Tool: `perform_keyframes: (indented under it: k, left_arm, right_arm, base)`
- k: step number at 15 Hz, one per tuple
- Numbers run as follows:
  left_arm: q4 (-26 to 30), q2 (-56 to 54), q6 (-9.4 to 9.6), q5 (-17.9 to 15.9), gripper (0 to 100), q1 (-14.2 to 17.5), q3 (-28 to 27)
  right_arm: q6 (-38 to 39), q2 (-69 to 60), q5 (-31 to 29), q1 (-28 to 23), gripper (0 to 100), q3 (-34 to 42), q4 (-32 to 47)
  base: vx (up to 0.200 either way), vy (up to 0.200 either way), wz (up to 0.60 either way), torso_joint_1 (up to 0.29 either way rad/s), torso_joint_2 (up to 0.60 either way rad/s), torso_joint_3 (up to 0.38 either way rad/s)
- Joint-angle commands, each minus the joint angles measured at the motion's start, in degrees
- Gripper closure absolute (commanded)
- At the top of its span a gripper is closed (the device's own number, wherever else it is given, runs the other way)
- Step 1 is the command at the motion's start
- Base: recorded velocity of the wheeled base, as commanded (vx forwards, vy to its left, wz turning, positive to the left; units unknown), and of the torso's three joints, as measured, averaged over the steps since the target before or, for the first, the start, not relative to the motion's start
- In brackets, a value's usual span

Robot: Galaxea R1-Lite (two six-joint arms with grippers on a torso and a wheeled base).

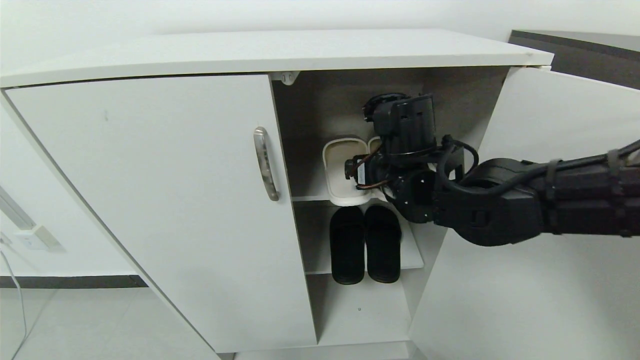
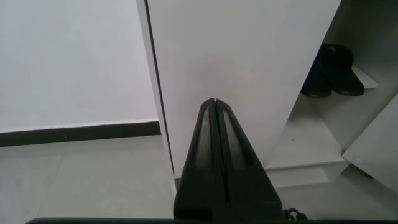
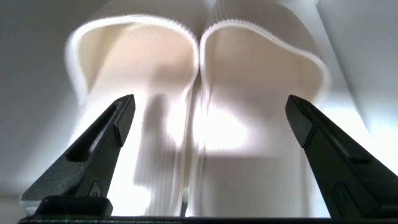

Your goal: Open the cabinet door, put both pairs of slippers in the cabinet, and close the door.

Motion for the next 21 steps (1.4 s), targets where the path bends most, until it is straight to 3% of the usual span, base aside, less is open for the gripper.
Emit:
perform_keyframes:
  k: [1, 6, 11, 12, 21]
  left_arm:
    - [0.0, 0.05, 0.0, 0.0, 100, 0.01, 0.01]
    - [0.0, 0.05, 0.0, 0.0, 100, 0.01, 0.01]
    - [0.0, 0.05, 0.08, -0.08, 100, 0.01, 0.01]
    - [0.0, 0.05, 0.08, -0.08, 100, 0.01, 0.01]
    - [0.0, 0.05, 0.0, -0.08, 100, 0.01, 0.01]
  right_arm:
    - [0.21, -8.7, -0.6, 3.37, 0, 8.98, -0.94]
    - [0.21, -17.75, -0.6, 8.2, 0, 26.03, -6.83]
    - [3.55, -17.84, 3.09, 8.2, 0, 41.5, -22.47]
    - [3.2, -17.49, 3.62, 8.11, 100, 41.77, -23.35]
    - [2.5, -17.22, 4.23, 8.2, 100, 40.8, -23.7]
  base:
    - [0.0, 0.0, 0.0, 0.0, 0.0, 0.0]
    - [0.0, 0.0, 0.0, 0.0, 0.0, 0.0]
    - [0.0, 0.0, 0.0, 0.0, 0.0, 0.0]
    - [0.0, 0.0, 0.0, 0.0, 0.0, 0.0]
    - [0.0, 0.0, 0.0, 0.0, 0.0, 0.0]
